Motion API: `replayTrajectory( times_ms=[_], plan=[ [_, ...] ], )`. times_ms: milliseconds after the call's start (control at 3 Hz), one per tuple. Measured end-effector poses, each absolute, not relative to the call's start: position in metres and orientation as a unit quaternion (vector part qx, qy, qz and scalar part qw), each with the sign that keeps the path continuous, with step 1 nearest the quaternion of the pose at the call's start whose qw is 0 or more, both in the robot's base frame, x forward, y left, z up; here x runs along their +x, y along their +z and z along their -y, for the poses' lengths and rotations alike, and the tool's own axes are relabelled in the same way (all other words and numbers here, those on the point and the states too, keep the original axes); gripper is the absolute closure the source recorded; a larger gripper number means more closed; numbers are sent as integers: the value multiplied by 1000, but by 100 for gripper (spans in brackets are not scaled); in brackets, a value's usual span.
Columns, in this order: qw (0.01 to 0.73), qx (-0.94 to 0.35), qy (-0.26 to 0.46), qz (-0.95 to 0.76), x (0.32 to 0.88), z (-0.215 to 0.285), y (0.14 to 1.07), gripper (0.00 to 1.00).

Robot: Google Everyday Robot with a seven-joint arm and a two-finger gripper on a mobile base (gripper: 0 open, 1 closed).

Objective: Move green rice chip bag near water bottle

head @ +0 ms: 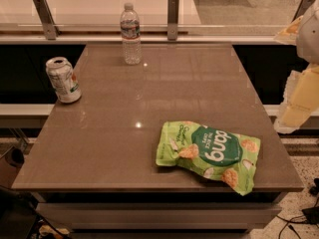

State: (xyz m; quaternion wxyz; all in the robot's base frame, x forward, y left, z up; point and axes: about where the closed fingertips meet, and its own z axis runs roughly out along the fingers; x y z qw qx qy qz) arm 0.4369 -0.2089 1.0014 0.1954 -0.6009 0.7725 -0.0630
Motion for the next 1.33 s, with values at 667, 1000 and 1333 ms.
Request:
replayTrajectory(
  times_ms=[667,1000,1333],
  plan=[
    [189,-594,-65,-779,440,206,994,0],
    [168,-589,-60,-788,453,189,960,0],
    [156,-588,-34,-793,463,172,913,0]
  ],
)
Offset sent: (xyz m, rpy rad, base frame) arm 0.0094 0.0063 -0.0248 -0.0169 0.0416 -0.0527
